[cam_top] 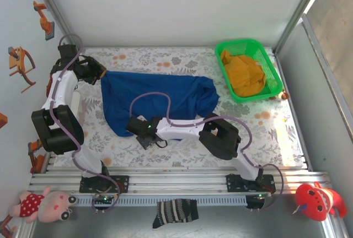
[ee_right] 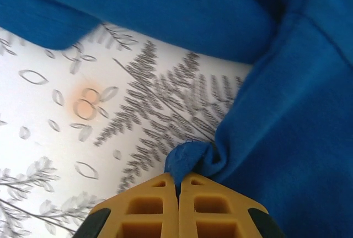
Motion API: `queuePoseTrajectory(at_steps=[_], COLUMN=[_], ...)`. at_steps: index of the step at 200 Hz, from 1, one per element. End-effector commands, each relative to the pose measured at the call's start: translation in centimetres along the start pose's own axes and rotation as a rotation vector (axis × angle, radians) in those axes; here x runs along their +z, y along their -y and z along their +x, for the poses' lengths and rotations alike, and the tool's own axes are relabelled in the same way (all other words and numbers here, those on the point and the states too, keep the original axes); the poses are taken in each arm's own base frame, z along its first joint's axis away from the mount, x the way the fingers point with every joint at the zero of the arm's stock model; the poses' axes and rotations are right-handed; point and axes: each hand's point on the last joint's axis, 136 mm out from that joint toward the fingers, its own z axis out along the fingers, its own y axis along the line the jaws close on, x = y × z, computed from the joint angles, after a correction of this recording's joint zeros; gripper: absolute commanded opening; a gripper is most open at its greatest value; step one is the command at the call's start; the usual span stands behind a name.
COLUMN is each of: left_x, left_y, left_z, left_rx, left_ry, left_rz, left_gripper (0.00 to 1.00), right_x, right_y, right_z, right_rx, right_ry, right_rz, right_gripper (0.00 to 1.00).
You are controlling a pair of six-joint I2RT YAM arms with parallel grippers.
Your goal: Fold the inside-out t-shirt
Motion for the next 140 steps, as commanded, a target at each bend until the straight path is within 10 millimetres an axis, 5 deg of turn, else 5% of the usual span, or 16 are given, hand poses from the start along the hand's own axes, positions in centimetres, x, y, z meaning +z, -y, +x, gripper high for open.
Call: queuePoseTrajectory(at_steps=[1, 33, 60, 98, 140], left_x=[-1.2, -2.0, -3.4, -5.9, -9.5], left_y=[0.3, 0.8, 1.9, 3.8, 6.9], left_z=[0.1, 0.6, 1.5, 2.6, 3.0], left_rx=[0.018, 0.026, 0.029, 0.034, 0.054], left_ry=[0.005, -0.007, -0.016, -0.005, 0.022], left_rz=[0.024, 0.048, 0.097, 0.183, 0.277], left_gripper=[0.08, 0.08, 0.08, 0.1, 0.11], right_x=[-4.8, -14.3, -21.5, -28.0, -32.6], right_y=[4.0, 9.0, 14.6, 22.8, 25.5], right_z=[-1.7, -3.3, -2.7, -0.5, 0.8], right_rx=[0.049, 0.138, 0.234, 0.384, 0.43], right_ry=[0.089, 0.243, 0.352, 0.467, 0.556], right_rz=[0.063, -0.002, -0.023, 0.027, 0.051], right_gripper=[0.0, 0.0, 0.0, 0.0, 0.0])
